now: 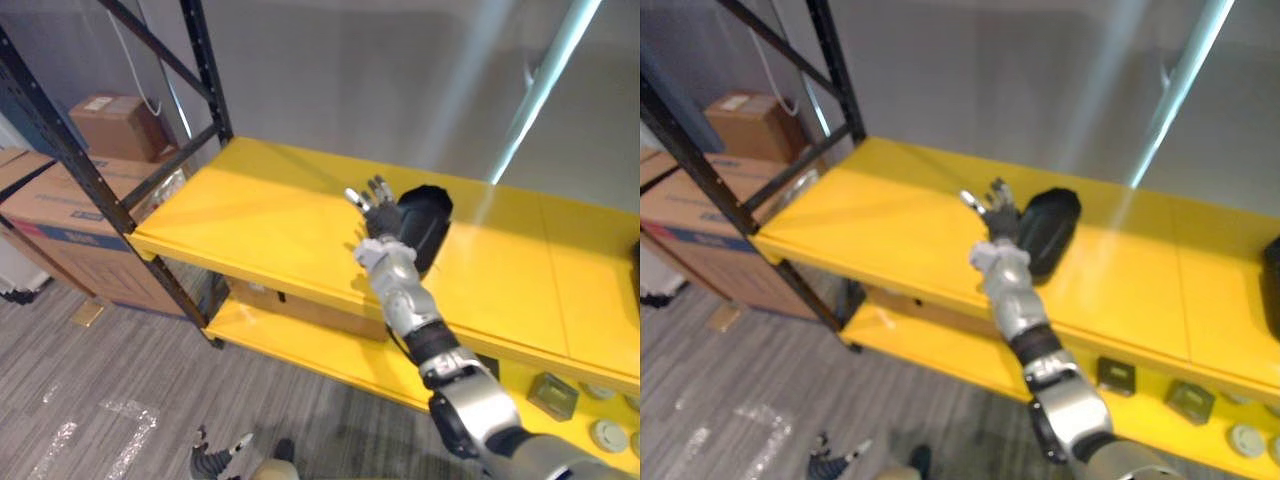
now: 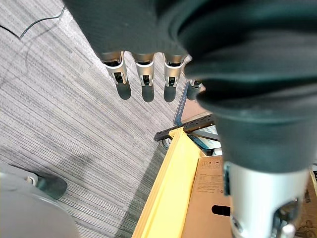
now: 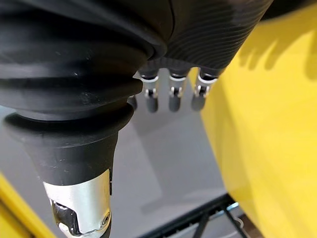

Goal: Walk over and take plastic housings, then place them on the shelf

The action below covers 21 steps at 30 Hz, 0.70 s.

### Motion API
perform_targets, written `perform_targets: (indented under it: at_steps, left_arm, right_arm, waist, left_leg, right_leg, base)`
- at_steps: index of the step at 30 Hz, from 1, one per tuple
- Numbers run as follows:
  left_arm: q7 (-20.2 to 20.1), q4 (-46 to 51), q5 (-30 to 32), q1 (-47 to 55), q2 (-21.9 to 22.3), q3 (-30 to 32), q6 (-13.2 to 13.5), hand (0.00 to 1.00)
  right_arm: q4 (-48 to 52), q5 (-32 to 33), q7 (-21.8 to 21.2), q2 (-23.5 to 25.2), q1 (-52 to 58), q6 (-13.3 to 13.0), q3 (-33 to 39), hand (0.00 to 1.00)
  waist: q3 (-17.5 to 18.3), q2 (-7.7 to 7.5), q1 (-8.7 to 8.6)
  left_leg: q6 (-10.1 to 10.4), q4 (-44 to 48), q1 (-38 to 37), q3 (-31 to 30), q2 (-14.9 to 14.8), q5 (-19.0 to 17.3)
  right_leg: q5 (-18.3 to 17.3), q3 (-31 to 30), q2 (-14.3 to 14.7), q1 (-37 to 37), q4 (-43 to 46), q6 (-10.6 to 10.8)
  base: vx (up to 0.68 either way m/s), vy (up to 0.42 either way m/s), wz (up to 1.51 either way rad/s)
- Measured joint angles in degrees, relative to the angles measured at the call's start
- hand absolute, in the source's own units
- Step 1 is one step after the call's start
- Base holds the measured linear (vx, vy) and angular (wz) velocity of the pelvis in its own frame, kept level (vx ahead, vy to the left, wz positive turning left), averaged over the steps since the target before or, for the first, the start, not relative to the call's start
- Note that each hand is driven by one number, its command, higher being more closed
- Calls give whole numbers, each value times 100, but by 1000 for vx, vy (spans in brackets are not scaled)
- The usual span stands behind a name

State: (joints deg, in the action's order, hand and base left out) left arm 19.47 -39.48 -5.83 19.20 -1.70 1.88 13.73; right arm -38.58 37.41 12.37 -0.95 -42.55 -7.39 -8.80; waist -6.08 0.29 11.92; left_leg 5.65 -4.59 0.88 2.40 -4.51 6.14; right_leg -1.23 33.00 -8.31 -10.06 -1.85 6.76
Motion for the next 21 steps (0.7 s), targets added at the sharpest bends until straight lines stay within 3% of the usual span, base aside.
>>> perform_targets:
  at_steps: [6,10,13,17,21]
  left_arm:
    - [-9,28,-4,-6,-20,-24,2,0]
    - [-90,56,2,-5,-24,-25,-5,0]
    - [-124,59,2,-5,-31,-24,-11,0]
    - [-200,119,11,-5,-45,-24,-13,0]
    - [-202,96,21,65,-77,-45,-43,0]
  right_arm:
    - [-115,264,-1067,-26,0,17,1,0]
    - [-114,514,-1923,-30,0,184,-68,0]
    - [-114,608,-2287,-114,0,360,-309,0]
    - [-106,683,-2335,-121,0,415,-431,0]
    - [-130,684,-1977,-128,10,502,-428,0]
  waist:
    - [-189,21,0]
    - [-244,37,0]
    - [-251,37,-4]
    - [-376,51,-4]
    - [-399,59,-6]
  left_leg:
    - [-2,-3,0,-27,92,1]
    - [-5,-3,0,-47,149,3]
    - [-11,-4,0,-66,174,7]
    - [-34,-5,-4,-78,180,23]
    - [-44,-7,-13,-63,207,25]
  right_leg:
    - [5,20,-81,-2,20,48]
    - [19,44,-140,-12,22,76]
    - [21,93,-174,-24,31,87]
    - [20,101,-187,-20,70,90]
    - [6,72,-237,1,123,111]
  base:
    - [0,4,1]
    - [-1,3,2]
    - [-13,9,4]
    - [-23,4,1]
    - [-9,3,0]
